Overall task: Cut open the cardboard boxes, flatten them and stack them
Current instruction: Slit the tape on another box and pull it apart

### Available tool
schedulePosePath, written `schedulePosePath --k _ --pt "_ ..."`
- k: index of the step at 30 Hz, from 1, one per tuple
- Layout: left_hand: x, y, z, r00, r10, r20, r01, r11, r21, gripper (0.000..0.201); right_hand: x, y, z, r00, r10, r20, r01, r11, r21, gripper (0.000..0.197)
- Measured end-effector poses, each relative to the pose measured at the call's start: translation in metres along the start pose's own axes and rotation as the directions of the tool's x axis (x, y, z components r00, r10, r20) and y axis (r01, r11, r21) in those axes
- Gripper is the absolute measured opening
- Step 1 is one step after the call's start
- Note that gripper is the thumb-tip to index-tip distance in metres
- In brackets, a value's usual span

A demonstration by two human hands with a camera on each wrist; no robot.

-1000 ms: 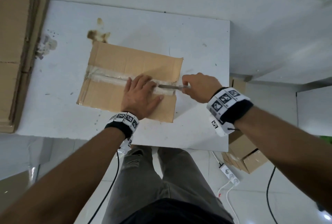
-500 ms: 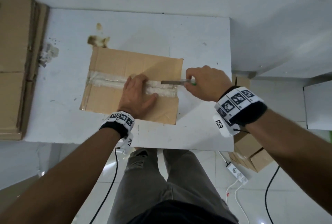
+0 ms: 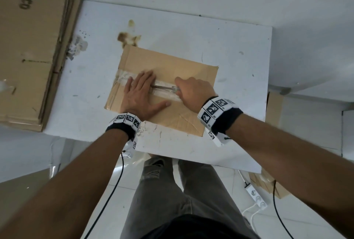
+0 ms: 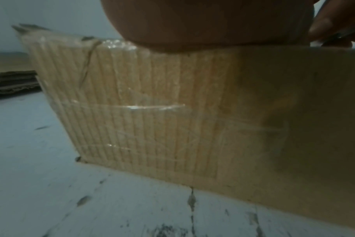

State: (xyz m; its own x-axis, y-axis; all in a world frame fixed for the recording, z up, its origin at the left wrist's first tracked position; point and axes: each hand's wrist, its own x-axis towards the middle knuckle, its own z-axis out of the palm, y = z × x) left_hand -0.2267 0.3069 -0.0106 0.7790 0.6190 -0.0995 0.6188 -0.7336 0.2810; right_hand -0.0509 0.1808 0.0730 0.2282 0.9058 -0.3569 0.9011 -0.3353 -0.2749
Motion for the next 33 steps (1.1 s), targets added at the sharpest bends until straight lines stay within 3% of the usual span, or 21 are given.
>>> schedulePosePath --k 9,14,19,22,26,29,33 --pt "0.001 -0.001 -0.001 1.000 -0.010 -0.009 0.010 1.000 -0.013 0.111 -0.009 0.000 -0.007 0.994 0.062 0.091 -0.058 0.997 -0.041 0.013" --pt "0.001 -0.002 -0.001 1.000 -0.011 -0.008 0.011 1.000 -0.014 0.110 -0.020 0.024 -0.024 0.983 0.129 0.133 -0.110 0.983 -0.147 0.006" --pt "0.001 -0.006 0.003 1.000 0.021 -0.002 -0.021 1.000 0.010 0.107 -0.026 0.020 -0.034 0.974 0.118 0.192 -0.089 0.984 -0.152 0.012" --pt "0.001 0.001 -0.001 0.997 0.062 -0.040 -0.061 0.997 0.043 0.091 -0.042 0.038 -0.045 0.966 0.192 0.173 -0.145 0.957 -0.253 0.008" --pt "0.007 0.040 0.001 0.965 0.262 0.004 -0.262 0.965 0.004 0.062 -0.048 0.042 -0.030 0.967 0.186 0.175 -0.148 0.967 -0.208 0.015" --pt "0.005 0.047 0.013 0.954 0.299 -0.032 -0.300 0.953 -0.048 0.054 -0.059 0.064 -0.029 0.965 0.226 0.135 -0.201 0.964 -0.175 0.022" --pt "0.008 0.059 0.017 0.966 0.259 0.013 -0.259 0.965 0.036 0.054 -0.064 0.069 -0.017 0.959 0.248 0.139 -0.222 0.959 -0.177 0.018"
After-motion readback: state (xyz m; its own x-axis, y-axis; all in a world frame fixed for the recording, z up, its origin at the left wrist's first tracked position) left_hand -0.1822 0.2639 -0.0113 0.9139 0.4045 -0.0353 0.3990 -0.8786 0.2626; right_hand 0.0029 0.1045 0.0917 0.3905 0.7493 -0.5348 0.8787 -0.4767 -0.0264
